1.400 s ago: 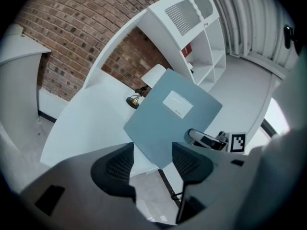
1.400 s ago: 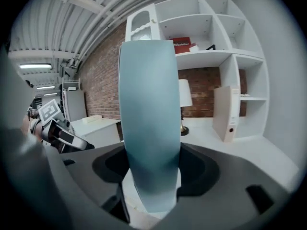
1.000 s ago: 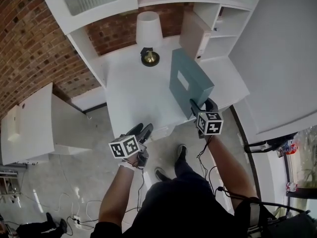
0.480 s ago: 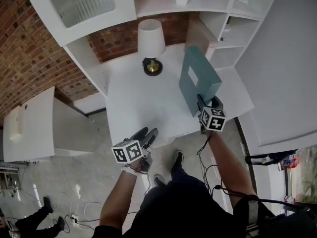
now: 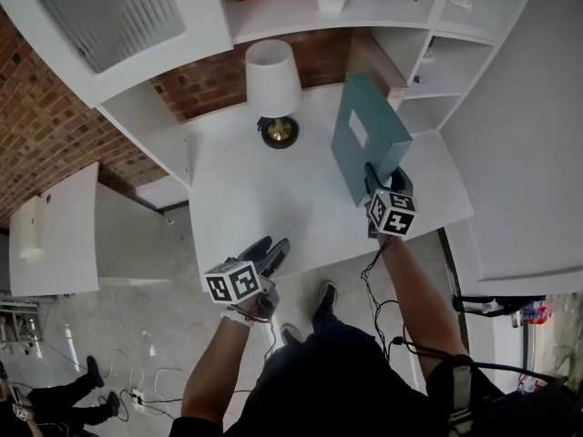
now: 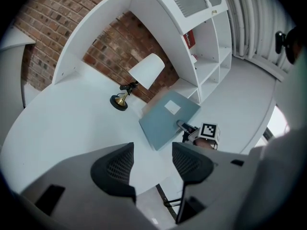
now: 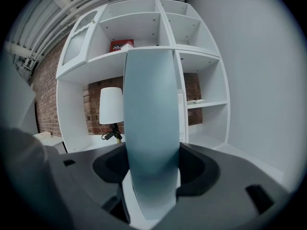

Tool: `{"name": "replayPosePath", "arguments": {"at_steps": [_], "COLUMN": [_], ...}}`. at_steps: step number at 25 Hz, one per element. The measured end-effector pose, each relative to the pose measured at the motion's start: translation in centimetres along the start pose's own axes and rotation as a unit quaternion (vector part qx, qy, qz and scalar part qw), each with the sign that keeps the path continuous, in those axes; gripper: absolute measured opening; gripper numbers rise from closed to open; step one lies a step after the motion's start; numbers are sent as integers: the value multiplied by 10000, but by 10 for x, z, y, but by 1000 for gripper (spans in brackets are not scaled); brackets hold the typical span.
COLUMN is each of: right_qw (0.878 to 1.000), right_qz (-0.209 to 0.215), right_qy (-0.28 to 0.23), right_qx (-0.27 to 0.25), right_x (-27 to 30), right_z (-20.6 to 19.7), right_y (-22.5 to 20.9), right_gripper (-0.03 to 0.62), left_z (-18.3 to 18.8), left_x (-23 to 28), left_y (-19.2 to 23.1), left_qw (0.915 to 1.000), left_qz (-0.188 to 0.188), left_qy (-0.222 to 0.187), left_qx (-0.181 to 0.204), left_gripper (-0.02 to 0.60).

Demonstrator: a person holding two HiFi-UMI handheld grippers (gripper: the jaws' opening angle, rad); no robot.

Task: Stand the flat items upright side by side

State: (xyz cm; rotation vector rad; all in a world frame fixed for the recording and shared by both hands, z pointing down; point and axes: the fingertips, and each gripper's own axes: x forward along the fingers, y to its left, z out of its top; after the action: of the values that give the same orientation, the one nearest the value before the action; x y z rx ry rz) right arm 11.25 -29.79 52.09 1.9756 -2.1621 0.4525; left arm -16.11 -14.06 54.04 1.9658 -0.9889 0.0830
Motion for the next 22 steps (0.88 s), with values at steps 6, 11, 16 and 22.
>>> {"name": "replayPosePath", "arguments": {"at_steps": [6, 11, 16, 22], "right_qw": [9999, 9997, 9992, 9974], "right_qz": [-107, -200, -185, -329], "right_qy": [-20, 117, 287, 612], "right_qx": [21, -76, -209, -198], "right_x": [43, 83, 115, 144], "right_z": [7, 17, 28, 29], "right_y": [-11, -22, -25, -26], "right_gripper": [282, 288, 293, 299], "left_z": [13, 21, 29, 37], "left_x": [16, 29, 39, 45], "left_y": [8, 15, 19, 23], "left_qw": [9998, 9992, 9986, 9978], "left_qz": [205, 357, 455, 574], "left_qy": [0, -31, -72, -111], "left_qx": [-66, -183, -261, -311], "left_gripper": [249, 249, 249, 249]}}
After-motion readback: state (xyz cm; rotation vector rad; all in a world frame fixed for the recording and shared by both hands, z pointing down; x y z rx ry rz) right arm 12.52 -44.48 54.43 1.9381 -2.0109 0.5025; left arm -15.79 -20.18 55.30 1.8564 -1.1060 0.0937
